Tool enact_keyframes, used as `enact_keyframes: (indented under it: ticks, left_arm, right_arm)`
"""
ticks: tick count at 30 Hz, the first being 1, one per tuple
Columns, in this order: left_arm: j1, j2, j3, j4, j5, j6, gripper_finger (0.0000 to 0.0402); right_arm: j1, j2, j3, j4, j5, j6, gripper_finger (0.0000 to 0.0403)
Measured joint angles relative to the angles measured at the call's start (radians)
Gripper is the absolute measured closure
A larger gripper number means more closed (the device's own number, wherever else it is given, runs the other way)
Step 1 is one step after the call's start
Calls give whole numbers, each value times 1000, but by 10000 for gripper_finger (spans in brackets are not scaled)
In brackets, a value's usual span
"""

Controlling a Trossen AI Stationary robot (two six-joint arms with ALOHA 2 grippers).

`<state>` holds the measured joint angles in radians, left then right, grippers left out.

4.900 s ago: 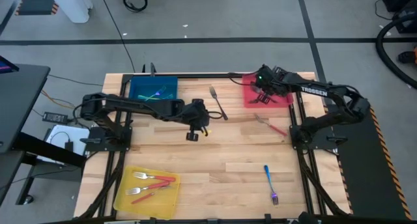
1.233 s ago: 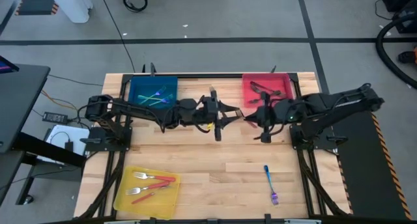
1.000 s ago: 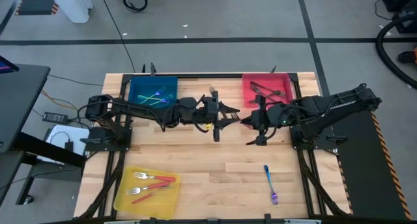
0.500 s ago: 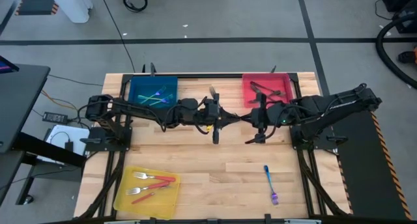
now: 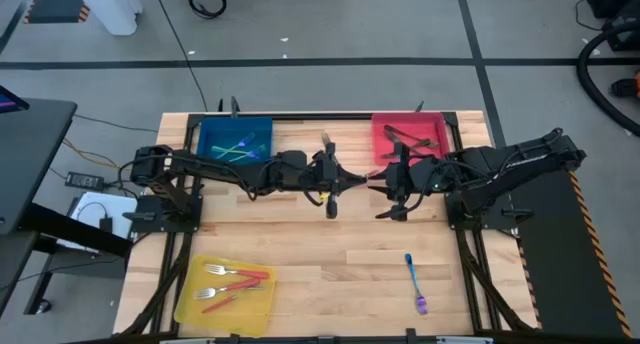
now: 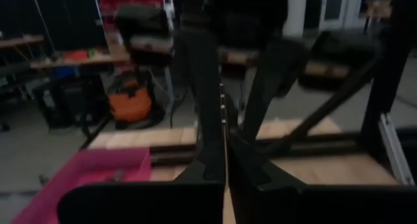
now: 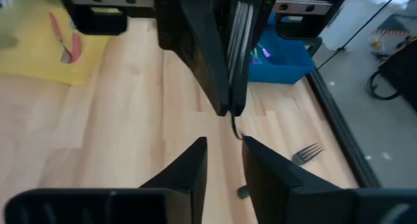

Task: Sort silverware by color (type)
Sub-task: Put the pink fork into the yellow bin

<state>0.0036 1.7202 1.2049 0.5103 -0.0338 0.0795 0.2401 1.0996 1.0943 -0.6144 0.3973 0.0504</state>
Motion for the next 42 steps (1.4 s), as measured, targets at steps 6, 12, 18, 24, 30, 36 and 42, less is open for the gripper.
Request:
enact_keyframes:
  ticks: [6, 12, 18, 24, 30, 36, 42]
  left_arm:
    - [-7, -97, 0, -313, 3, 21, 395]
    - [-34, -211, 0, -688, 10, -80, 395]
    - [-79, -287, 0, -1018, 9, -301, 395]
    - [-146, -357, 0, -1176, 77, -470, 395]
    - [-212, -432, 0, -1317, 136, -613, 395]
    - [-260, -476, 0, -1385, 249, -784, 395]
    - [-358, -487, 0, -1418, 390, -960, 395]
  right_arm:
    - [0, 0, 0, -4, -2, 68, 282]
    - [-5, 0, 0, -6, 9, 82, 283]
    - [-23, 0, 0, -14, 49, 89, 283]
    - [-55, 0, 0, -16, 55, 82, 283]
    - [-97, 7, 0, -18, 56, 81, 284]
    - [-149, 23, 0, -14, 57, 78, 284]
    - [-204, 28, 0, -5, 56, 78, 284]
